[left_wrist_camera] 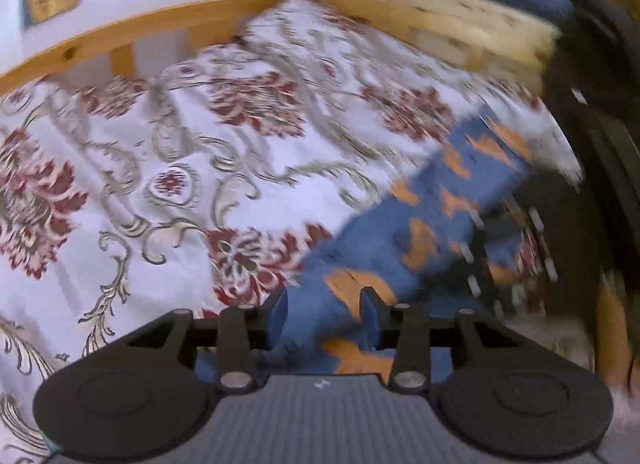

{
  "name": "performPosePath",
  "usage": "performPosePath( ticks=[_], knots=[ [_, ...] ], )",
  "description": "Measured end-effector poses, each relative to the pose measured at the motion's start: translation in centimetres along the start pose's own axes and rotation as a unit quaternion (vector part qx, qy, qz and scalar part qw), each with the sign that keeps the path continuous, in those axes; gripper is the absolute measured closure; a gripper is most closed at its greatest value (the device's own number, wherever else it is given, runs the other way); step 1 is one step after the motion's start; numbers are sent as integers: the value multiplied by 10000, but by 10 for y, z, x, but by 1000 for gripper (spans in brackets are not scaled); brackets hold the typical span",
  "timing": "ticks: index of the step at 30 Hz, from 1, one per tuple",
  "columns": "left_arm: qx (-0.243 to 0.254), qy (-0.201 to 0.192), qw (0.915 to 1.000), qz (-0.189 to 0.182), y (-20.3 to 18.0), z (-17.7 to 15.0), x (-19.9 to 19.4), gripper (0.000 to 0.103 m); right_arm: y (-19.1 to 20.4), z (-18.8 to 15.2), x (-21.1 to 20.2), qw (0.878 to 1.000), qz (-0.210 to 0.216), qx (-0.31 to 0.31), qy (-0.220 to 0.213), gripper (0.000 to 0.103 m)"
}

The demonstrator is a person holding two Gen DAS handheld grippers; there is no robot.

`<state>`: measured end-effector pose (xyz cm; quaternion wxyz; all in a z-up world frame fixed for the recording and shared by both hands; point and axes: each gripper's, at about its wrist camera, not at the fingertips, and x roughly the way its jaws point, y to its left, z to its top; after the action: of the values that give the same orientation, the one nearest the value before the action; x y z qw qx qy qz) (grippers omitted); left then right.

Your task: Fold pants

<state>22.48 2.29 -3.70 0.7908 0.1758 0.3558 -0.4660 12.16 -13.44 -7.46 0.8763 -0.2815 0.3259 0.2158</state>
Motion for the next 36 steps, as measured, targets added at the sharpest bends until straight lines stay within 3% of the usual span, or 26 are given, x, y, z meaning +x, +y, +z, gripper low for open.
performPosePath(
  ticks=[2, 5, 13, 16, 18, 19, 20, 23, 26, 28, 32, 36],
  knots=[
    [-293, 87, 9992, 239, 3, 8, 11, 58, 6, -5, -1, 9999, -41, 130, -25, 102],
    [-258, 298, 9980, 486, 1, 13, 33, 58, 9, -7, -1, 9999, -98, 124, -64, 102],
    [64, 697, 9974, 166, -5, 17, 70, 56, 7, -8, 0, 9998, -79, 158, -69, 102],
    [11, 834, 9964, -159, -8, 23, 79, 44, 6, -8, -1, 9997, -70, 227, -77, 102],
    [126, 933, 9955, -106, -14, 22, 84, 45, 4, -8, -1, 9995, -59, 281, -90, 102],
    [193, 964, 9951, -52, -17, 22, 85, 53, 4, -8, -1, 9995, -51, 305, -96, 102],
    [260, 974, 9949, 17, -20, 21, 85, 72, 3, -8, -1, 9994, -44, 320, -101, 102],
    [280, 963, 9947, 223, -24, 23, 85, 89, 4, -8, -1, 9994, -35, 318, -91, 101],
    [112, 791, 9957, 464, -23, 26, 80, 92, 5, -7, -1, 9993, -8, 365, -89, 100],
    [-2, 656, 9965, 526, -22, 28, 73, 92, 2, -8, -4, 9989, -12, 440, -153, 93],
    [-129, 469, 9965, 685, -17, 37, 67, 92, -31, -10, -12, 9903, -105, 1333, -387, 73],
    [-689, 501, 9923, 896, 5, 40, 77, 93, -64, -22, -13, 9755, -323, 2150, -345, 67]
  ],
)
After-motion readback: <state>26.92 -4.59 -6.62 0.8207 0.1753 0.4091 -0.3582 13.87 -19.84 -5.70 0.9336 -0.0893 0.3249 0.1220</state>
